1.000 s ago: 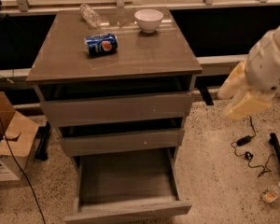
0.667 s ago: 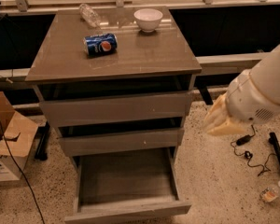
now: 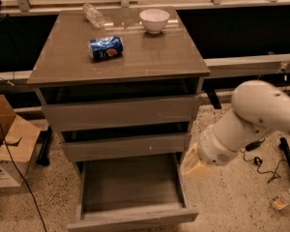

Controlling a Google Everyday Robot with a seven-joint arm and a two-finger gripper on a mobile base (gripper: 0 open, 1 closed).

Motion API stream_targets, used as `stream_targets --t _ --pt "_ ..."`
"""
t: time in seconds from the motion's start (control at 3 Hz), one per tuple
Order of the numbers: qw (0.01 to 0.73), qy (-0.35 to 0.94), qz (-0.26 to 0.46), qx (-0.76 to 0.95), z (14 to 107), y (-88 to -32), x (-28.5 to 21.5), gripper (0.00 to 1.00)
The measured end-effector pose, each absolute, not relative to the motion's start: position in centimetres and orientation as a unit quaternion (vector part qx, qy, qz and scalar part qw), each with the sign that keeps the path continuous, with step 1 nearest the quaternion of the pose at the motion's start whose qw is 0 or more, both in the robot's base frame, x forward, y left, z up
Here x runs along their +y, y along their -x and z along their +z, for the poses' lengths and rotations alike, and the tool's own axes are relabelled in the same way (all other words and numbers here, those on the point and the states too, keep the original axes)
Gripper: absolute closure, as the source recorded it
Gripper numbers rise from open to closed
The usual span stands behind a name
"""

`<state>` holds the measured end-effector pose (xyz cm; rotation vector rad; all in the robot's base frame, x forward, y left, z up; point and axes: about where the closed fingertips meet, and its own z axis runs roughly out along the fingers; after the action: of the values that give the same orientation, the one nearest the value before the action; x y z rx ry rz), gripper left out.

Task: Close bottom drawer

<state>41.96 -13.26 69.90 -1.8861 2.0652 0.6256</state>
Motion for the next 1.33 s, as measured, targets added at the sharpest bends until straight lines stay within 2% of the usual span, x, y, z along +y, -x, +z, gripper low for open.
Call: stream_targets --t 0.67,1.33 --pt "0.123 0.645 0.234 0.717 67.3 -41.9 -12.8 1.00" --pt "0.134 0.636 0.281 0.706 58.8 -43.3 -10.2 1.00"
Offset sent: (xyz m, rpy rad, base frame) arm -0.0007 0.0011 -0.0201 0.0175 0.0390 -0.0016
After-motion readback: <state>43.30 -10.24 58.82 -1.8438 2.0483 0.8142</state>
